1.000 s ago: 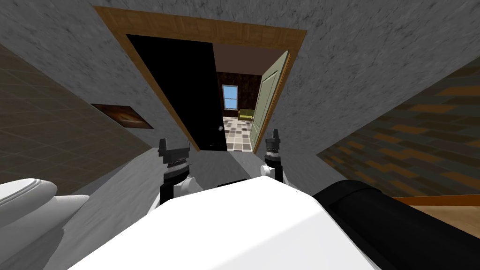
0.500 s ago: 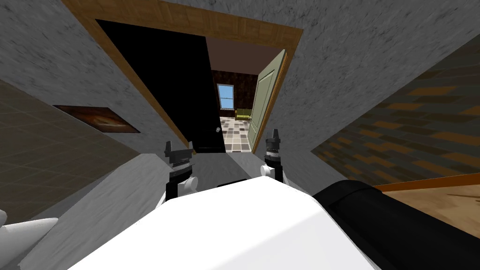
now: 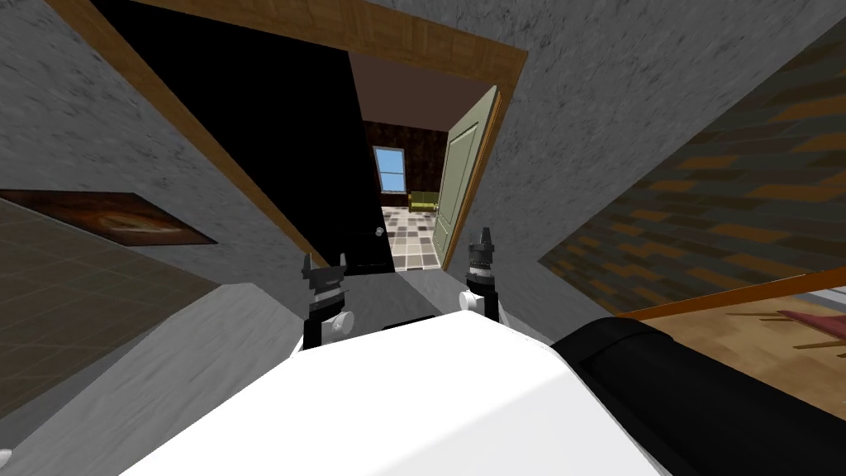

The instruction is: Push the door open

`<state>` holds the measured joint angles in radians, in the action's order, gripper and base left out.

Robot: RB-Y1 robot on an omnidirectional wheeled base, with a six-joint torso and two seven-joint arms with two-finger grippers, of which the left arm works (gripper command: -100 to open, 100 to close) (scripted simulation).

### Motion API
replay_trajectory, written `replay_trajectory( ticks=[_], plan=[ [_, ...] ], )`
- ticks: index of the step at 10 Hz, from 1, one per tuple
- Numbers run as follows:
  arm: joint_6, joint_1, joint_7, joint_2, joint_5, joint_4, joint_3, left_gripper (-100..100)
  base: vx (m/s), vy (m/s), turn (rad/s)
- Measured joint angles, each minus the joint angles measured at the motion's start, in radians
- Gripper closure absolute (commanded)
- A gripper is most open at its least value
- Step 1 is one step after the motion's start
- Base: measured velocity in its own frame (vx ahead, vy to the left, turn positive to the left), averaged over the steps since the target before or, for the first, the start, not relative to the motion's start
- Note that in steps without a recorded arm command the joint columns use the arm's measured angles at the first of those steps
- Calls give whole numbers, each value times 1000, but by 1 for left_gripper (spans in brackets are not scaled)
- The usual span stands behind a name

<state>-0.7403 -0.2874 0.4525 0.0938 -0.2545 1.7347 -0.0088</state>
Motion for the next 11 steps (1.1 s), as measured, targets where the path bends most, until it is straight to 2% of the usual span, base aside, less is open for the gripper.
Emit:
replay_trajectory(
  ticks=[2, 4, 5, 11],
  plan=[
    [-3, 24, 34, 1, -28, -52, -2, -100, 78, 66, -128],
    [-16, 33, 68, 0, -53, -100, -11, -100, 80, 64, -158],
    [-14, 51, 86, 4, -69, -129, -8, -100, 88, 70, -111],
    [-43, 97, 187, -3, -145, -284, -29, -100, 74, 75, -140]
  ],
)
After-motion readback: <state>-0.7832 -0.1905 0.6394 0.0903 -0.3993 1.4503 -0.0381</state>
